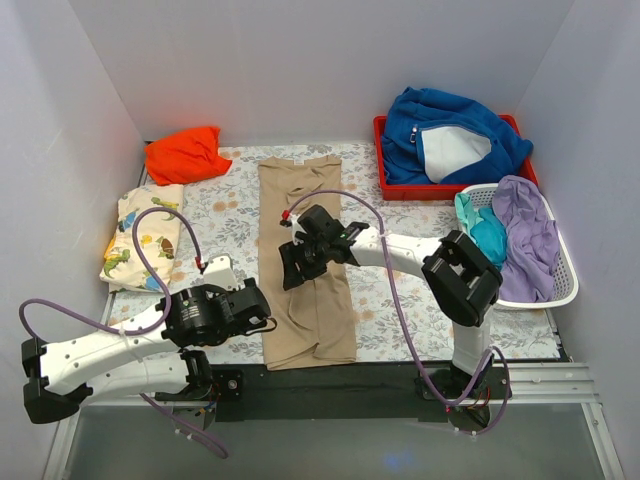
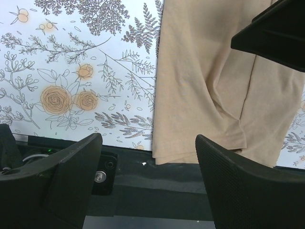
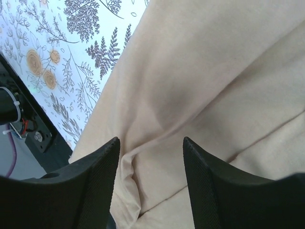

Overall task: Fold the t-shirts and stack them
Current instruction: Fold the tshirt

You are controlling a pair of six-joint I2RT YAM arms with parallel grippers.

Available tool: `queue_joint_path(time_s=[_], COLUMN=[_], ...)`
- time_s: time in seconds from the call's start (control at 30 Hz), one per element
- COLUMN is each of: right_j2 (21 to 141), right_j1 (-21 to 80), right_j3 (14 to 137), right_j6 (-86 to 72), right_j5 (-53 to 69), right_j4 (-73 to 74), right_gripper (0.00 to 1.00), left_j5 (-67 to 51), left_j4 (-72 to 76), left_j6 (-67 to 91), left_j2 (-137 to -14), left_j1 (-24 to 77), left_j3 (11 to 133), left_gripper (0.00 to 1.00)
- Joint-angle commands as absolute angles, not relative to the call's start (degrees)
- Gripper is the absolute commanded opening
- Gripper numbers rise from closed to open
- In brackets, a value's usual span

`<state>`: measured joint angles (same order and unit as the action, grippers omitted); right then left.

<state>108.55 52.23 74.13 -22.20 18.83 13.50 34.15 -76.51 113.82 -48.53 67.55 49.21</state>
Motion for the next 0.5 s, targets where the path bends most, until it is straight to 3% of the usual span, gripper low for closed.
queue_joint_path(time_s=[0.0, 0.23, 0.47], right_j2=[110.3, 112.1, 110.5], right_j1=[53.2, 55.4, 55.9], right_j3=[76.6, 79.4, 78.8], right_j6=[-24.1, -24.1, -22.9], right_j5=[18.3, 8.4, 4.2], right_j4=[12.6, 19.7, 20.6], right_gripper=[0.6, 0.53, 0.17], left_j5=[37.2, 36.8, 36.7], left_j4=[-77.8, -77.4, -77.3], left_j6=[126.6, 126.6, 126.3], left_j2=[-47.6, -46.8, -47.6], left_j1=[67.3, 67.3, 67.2], left_j3=[48.8, 48.3, 48.0], left_gripper=[0.78, 0.79, 0.79])
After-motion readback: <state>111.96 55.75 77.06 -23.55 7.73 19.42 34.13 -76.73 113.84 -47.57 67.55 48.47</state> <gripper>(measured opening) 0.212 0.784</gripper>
